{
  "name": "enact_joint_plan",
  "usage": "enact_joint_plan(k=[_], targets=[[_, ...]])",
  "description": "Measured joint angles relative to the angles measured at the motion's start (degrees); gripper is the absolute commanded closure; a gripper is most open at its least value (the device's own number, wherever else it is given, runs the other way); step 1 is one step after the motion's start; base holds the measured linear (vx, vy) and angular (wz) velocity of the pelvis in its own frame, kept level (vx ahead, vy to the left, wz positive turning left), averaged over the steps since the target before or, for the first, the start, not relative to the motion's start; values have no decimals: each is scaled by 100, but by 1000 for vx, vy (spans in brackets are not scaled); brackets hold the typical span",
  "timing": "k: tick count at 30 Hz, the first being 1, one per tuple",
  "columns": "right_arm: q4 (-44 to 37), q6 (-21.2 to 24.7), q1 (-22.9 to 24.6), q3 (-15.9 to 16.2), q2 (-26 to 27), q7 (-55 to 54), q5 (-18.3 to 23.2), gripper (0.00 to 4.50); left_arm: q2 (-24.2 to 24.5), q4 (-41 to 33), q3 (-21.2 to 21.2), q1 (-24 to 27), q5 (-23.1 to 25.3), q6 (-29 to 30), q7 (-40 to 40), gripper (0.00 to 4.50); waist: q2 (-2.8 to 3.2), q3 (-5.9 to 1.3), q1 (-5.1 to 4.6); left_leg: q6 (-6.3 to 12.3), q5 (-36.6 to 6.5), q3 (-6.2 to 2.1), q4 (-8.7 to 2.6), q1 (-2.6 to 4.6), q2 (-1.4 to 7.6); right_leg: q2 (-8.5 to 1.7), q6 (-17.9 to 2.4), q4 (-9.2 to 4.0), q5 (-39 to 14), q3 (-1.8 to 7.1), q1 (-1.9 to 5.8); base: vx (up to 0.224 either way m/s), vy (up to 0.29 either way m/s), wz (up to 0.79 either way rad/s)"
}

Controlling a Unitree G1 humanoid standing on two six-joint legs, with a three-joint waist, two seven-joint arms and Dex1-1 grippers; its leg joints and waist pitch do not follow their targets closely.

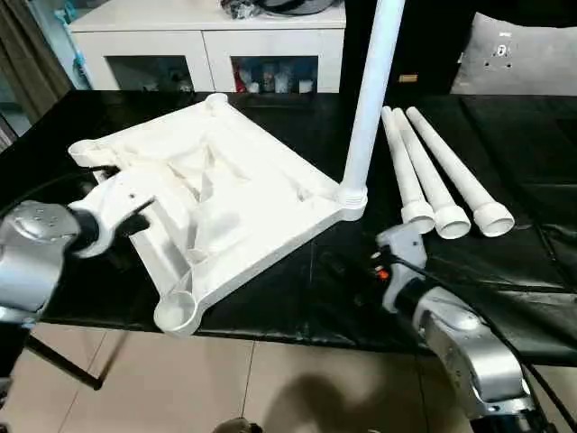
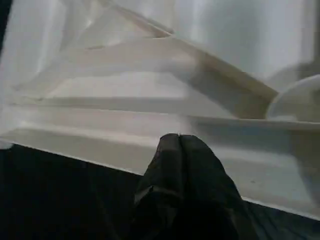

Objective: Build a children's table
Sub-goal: Rotate table base

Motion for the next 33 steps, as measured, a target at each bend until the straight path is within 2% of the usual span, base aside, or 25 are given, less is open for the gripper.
enact_joint_plan(k=[7,10,14,21,26,33], targets=[[897,19,-684,122,64,-78,-246,0,-136,389,-473,34,68,-101,-17,438,6,-1,-19,-4,3,0,1,3,0,2,-30,11,18,0,-3,0,0,0],[1656,26,-1161,194,199,-187,-410,0,-94,619,-686,60,154,-178,-203,438,8,0,-58,-6,4,0,1,6,1,3,-30,19,18,0,-4,0,0,0],[2416,-83,-1625,256,344,-296,-572,0,-86,777,-912,59,184,-587,-420,438,13,-2,-69,-7,4,-1,1,8,0,2,-32,22,17,1,-3,0,0,0],[3259,-223,-2066,249,476,-372,-641,0,-406,688,-1189,88,-248,-1097,-1107,438,-6,-6,-21,-6,4,0,8,5,-1,-1,-33,28,17,2,-4,0,0,0],[3606,-377,-2152,146,412,-386,-725,0,-640,514,-1216,126,-564,-1228,-1499,438,-32,-11,-13,-6,4,3,14,7,0,-1,-33,34,17,4,-4,0,0,0],[3866,-510,-2254,59,368,-417,-822,0,-1188,450,-1328,102,-797,-1284,-1602,438,-59,-4,-144,-10,7,3,20,13,2,0,-34,48,17,5,-5,0,0,0]])
